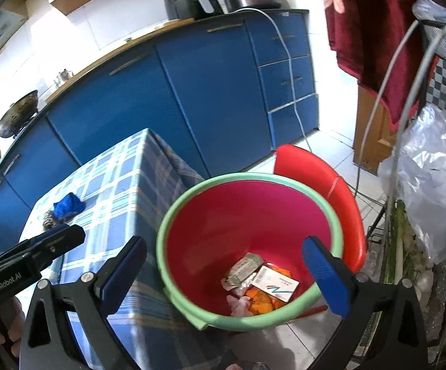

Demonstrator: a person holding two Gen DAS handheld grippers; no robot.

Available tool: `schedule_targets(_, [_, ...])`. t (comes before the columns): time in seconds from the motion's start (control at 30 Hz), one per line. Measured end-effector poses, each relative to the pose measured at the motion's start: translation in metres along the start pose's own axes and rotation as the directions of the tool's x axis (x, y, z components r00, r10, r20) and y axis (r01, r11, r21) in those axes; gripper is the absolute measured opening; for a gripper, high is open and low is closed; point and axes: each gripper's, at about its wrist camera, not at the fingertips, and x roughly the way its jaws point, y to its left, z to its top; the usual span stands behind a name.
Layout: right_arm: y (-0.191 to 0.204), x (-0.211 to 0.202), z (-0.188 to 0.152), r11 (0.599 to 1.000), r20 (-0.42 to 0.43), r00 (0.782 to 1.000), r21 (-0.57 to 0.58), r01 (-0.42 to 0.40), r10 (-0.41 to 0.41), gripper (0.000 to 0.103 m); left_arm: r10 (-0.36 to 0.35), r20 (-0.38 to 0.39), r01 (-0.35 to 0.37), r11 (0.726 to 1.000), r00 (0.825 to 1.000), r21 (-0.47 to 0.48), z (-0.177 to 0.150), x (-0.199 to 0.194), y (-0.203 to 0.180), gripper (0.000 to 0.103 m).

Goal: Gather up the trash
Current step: 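Withdraw both tools from the bin back over the table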

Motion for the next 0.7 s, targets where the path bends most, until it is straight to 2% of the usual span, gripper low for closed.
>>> schedule_targets(0.37, [0.044, -0.002, -0.005, 0.997, -0.009, 0.999, -0.063, -0.054, 0.053, 0.103, 0.085, 0.053, -0.081, 0.994, 0.995, -0.072, -0.012, -0.039, 0.047, 0.046])
schedule_targets(0.7, [0.079, 0.003, -0.011, 0.990, -0.032, 0.996, -0.111, -0.087, 0.084, 0.103, 0.173, 0.072, -0.160, 0.974, 0.982, -0.161, -0.028, -0.065, 0.099, 0.046])
